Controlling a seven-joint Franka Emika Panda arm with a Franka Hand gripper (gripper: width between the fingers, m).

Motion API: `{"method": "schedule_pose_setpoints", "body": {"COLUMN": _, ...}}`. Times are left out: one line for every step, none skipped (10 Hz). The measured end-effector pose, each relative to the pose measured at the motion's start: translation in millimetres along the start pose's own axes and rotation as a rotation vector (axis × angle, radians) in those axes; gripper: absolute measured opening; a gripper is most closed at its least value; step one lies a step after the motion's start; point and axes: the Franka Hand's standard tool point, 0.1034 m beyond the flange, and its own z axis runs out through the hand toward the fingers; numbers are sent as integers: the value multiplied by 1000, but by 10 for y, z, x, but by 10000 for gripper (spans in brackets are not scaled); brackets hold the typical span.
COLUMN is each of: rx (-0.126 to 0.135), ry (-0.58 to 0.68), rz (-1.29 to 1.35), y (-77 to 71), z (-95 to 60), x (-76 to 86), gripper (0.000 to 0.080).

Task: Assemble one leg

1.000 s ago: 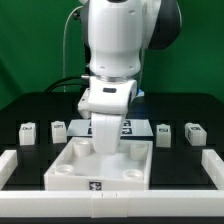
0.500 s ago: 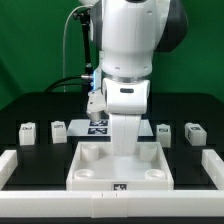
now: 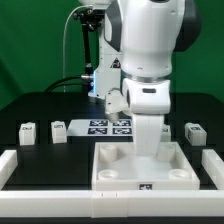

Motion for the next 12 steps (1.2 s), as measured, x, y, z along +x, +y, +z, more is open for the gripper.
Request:
{"method": "schedule_pose_setpoints", "body": {"rx": -2, "ry": -1, "rz": -10, "y": 12, "z": -4, "x": 56, "gripper": 77}}
{"method": "schedule_pose_setpoints", "body": {"rx": -7, "ry": 0, "rz": -15, "y": 48, "z": -15, "x": 131, "gripper": 77}}
{"method": "schedule_pose_setpoints", "body": {"rx": -15, "ry": 2, "rz": -25, "y": 104, "z": -30, "x": 192, "gripper": 77}}
{"method": "schedule_pose_setpoints", "body": {"rx": -20, "ry": 2, "rz": -26, "y": 154, "z": -43, "x": 217, "gripper": 77}}
{"method": "schedule_pose_setpoints", "body": {"rx": -26, "ry": 3, "rz": -21, "y": 203, "z": -53, "x": 248, "gripper": 76}}
{"method": "schedule_pose_setpoints", "body": {"rx": -28, "ry": 4, "rz": -4, "y": 238, "z": -63, "x": 281, "gripper": 76}}
{"method": "schedule_pose_setpoints", "body": {"rx": -29, "ry": 4, "rz": 14, "y": 238, "z": -62, "x": 284, "gripper": 76}}
{"method": "schedule_pose_setpoints", "body": {"rx": -31, "ry": 6, "rz": 47, "y": 229, "z": -59, "x": 285, "gripper": 78}}
{"method": "schedule_pose_setpoints", "body": {"rx": -25, "ry": 5, "rz": 76, "y": 199, "z": -39, "x": 286, "gripper": 78}}
{"method": "schedule_pose_setpoints", "body": {"rx": -22, "ry": 5, "rz": 89, "y": 182, "z": -27, "x": 295, "gripper": 312}}
{"method": "schedule_pose_setpoints", "body": {"rx": -22, "ry": 6, "rz": 103, "y": 179, "z": -29, "x": 319, "gripper": 447}}
{"method": "schedule_pose_setpoints", "body": {"rx": -21, "ry": 6, "rz": 105, "y": 176, "z": -31, "x": 345, "gripper": 447}}
